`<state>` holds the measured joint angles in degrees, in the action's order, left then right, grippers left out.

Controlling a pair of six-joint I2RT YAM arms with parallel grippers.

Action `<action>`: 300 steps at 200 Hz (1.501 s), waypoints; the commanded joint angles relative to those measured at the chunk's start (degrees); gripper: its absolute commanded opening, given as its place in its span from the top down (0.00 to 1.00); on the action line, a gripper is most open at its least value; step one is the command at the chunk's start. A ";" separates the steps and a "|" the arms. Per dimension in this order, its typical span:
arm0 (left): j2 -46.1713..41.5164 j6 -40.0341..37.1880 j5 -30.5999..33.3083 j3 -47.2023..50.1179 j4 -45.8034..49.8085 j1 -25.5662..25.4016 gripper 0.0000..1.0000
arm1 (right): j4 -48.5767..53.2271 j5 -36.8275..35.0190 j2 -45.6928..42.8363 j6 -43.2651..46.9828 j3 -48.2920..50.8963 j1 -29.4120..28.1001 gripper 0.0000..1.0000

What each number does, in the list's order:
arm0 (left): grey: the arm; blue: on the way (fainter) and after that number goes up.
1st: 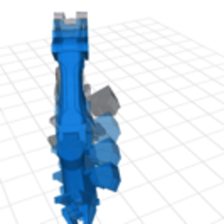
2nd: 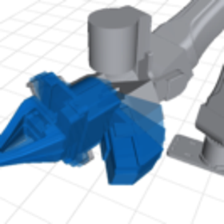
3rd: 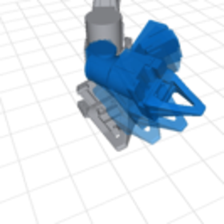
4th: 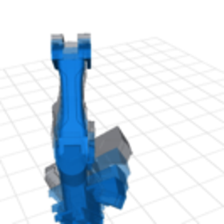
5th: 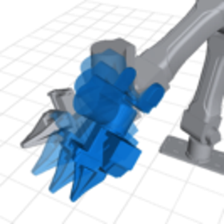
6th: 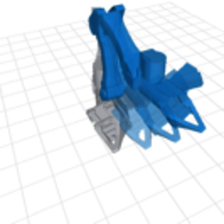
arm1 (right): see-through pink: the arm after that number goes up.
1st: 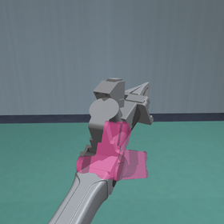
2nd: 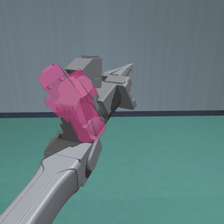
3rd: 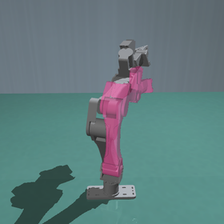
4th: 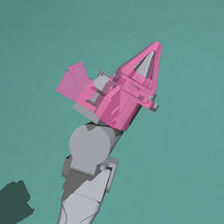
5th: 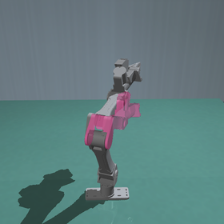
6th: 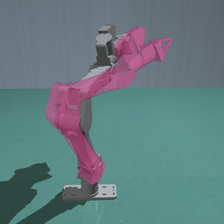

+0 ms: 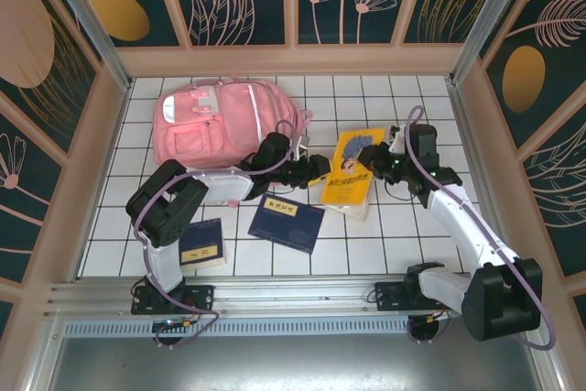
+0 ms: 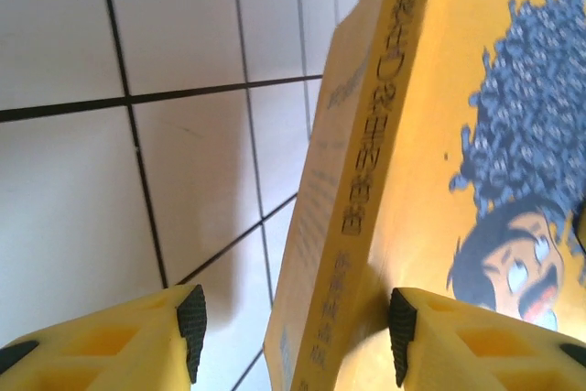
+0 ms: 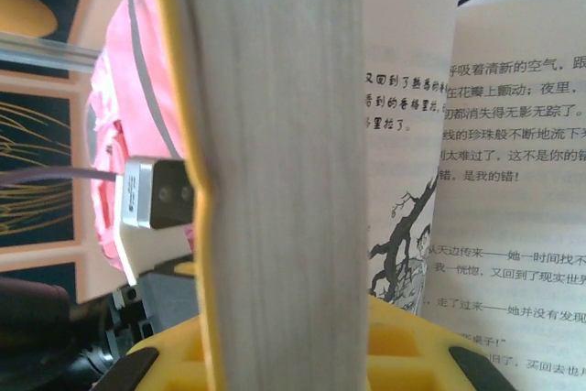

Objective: Pack the student bag

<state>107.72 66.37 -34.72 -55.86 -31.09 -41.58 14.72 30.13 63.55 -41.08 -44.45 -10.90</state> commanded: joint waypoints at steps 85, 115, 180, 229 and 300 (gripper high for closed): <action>-1.06 30.11 -7.44 8.83 -48.53 -0.29 0.56 | -8.50 9.77 -0.54 -10.08 -6.38 5.08 0.91; -1.10 31.17 -6.90 9.35 -50.11 -0.27 0.73 | -8.12 9.43 -0.50 -10.14 -6.79 5.25 0.91; -1.59 30.55 -7.13 8.83 -49.69 -0.33 0.95 | -3.94 7.34 -0.61 -7.85 -8.79 5.16 0.46; -2.99 29.60 -7.26 7.14 -47.99 -0.25 1.00 | 10.45 -8.25 -3.09 1.18 -12.52 5.27 0.05; -6.49 27.12 -7.52 3.74 -42.21 -0.27 1.00 | -0.33 2.54 -6.44 -6.15 0.67 6.22 0.01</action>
<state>105.34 96.09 -41.60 -48.90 -71.09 -41.69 19.27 28.21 57.63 -44.12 -46.89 -5.21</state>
